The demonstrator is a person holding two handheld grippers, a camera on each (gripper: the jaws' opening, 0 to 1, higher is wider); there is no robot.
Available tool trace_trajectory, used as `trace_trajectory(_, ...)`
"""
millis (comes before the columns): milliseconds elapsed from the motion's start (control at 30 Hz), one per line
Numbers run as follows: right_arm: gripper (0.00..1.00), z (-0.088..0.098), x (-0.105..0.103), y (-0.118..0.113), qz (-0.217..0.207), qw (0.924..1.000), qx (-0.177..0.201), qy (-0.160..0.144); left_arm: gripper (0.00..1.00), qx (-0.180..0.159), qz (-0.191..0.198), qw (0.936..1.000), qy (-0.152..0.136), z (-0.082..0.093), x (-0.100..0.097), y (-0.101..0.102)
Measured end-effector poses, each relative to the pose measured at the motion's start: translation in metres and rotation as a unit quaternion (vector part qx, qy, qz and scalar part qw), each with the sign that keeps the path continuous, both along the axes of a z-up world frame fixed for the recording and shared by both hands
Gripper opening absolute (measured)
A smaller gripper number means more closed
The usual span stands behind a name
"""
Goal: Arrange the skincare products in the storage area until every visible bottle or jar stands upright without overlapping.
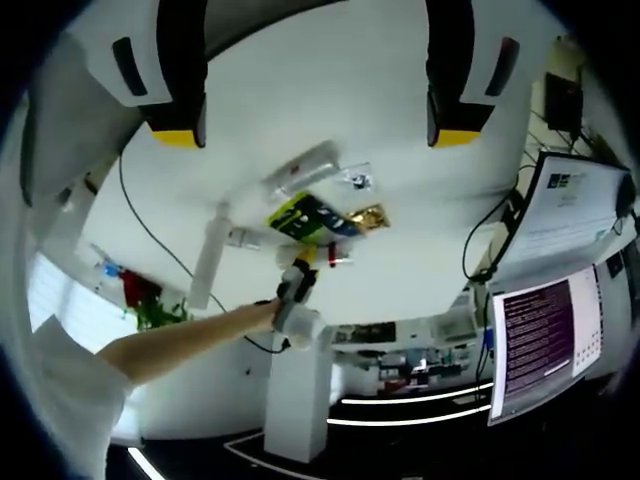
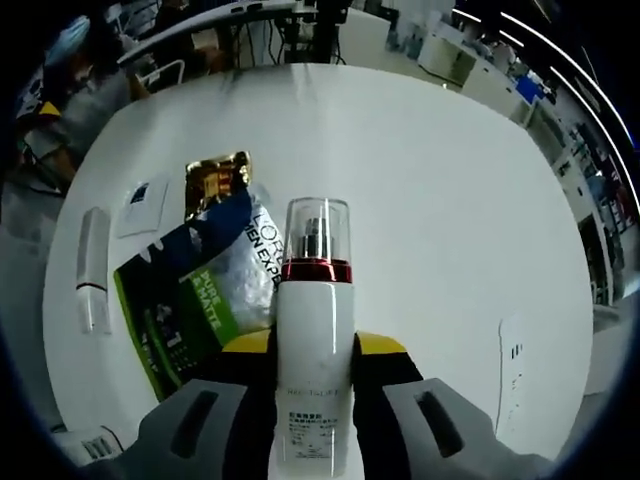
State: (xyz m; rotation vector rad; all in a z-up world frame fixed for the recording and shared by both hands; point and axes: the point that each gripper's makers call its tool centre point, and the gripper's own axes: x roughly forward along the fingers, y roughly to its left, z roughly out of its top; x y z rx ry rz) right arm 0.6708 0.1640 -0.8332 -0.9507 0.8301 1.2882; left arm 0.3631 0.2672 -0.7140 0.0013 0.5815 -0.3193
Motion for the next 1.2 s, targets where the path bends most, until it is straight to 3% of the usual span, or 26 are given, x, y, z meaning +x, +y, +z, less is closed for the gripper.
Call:
trace_trajectory(433, 0.27, 0.028, 0.006, -0.009, -0.038, 0.9973, 0.063, 0.0, 0.82, 0.0, -0.003, 1.0, 0.0, -0.001, 0.0, 0.003)
trace_trajectory(633, 0.27, 0.048, 0.006, -0.031, -0.075, 0.9934, 0.086, -0.009, 0.81, 0.0, -0.009, 1.0, -0.002, 0.0, -0.001, -0.001)
trace_trajectory(767, 0.27, 0.06, 0.012, -0.048, -0.117, 0.9868, 0.111, -0.009, 0.81, 0.0, -0.016, 0.9999, -0.002, 0.0, -0.001, -0.004)
trace_trajectory(1200, 0.27, 0.104, -0.003, -0.127, -0.225, 0.9602, 0.164, -0.025, 0.8, -0.023, -0.032, 0.9992, -0.001, 0.005, 0.0, -0.012)
